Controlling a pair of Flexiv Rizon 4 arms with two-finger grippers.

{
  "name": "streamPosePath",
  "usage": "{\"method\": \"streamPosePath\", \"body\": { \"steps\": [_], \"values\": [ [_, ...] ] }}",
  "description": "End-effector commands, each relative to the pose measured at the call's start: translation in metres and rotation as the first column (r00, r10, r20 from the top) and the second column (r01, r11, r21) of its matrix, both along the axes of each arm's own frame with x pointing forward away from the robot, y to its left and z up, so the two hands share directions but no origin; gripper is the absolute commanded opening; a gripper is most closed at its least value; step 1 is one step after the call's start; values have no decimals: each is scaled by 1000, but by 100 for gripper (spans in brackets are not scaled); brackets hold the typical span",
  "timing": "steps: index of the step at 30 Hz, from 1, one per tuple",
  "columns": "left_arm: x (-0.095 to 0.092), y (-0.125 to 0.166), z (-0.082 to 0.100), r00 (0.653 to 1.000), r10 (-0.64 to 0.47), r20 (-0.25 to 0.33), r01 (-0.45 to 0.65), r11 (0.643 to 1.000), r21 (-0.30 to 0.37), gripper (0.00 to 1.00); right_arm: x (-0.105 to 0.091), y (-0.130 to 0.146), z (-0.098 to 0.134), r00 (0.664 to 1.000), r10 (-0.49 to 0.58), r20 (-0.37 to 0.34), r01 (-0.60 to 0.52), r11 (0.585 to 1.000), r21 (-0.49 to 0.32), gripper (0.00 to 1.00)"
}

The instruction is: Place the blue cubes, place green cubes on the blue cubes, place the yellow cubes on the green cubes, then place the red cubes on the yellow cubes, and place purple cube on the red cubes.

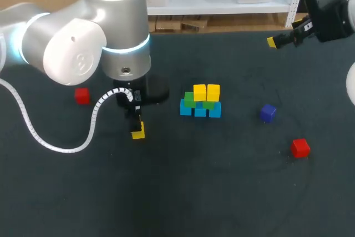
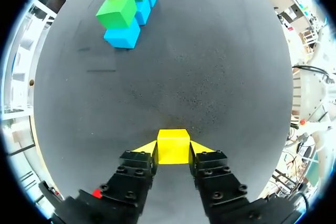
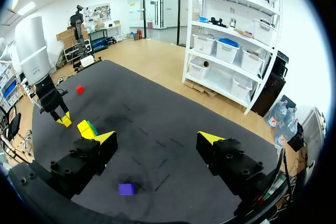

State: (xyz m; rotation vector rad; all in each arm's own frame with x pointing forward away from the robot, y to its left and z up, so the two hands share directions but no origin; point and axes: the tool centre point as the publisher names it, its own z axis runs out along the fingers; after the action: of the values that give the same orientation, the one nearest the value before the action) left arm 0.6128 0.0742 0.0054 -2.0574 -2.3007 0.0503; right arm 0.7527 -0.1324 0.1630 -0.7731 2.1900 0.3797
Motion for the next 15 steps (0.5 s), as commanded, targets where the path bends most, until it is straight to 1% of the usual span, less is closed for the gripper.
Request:
{"method": "streamPosePath", "body": {
  "steps": [1, 2, 4, 6, 8, 10, 15],
  "values": [
    [3, -1, 15, 1000, -2, -10, 2, 1000, -32, 0, 0, 0, 0, 1000, -3, 1, 3, 1000, -2, 100],
    [4, -2, 20, 1000, -6, -7, 5, 1000, -30, 0, 0, 0, 0, 1000, -3, 1, 3, 1000, -2, 100],
    [11, -7, 36, 1000, -10, 2, 10, 1000, -25, 0, 0, 0, 0, 1000, -3, 1, 3, 1000, -2, 100],
    [19, -11, 50, 1000, 12, -19, -12, 1000, -25, 0, 0, 0, 0, 1000, -3, 1, 3, 1000, -2, 100],
    [28, -15, 57, 1000, 15, -20, -16, 999, -30, 0, 0, 0, 0, 1000, -3, 1, 3, 1000, -2, 100],
    [39, -21, 66, 1000, 3, -18, -3, 1000, 2, 0, 0, 0, 0, 1000, -3, 1, 3, 1000, -2, 100],
    [62, -41, 87, 1000, 1, -25, -2, 1000, -16, 0, 0, 0, 0, 1000, -3, 1, 3, 1000, -2, 100]
  ]
}}
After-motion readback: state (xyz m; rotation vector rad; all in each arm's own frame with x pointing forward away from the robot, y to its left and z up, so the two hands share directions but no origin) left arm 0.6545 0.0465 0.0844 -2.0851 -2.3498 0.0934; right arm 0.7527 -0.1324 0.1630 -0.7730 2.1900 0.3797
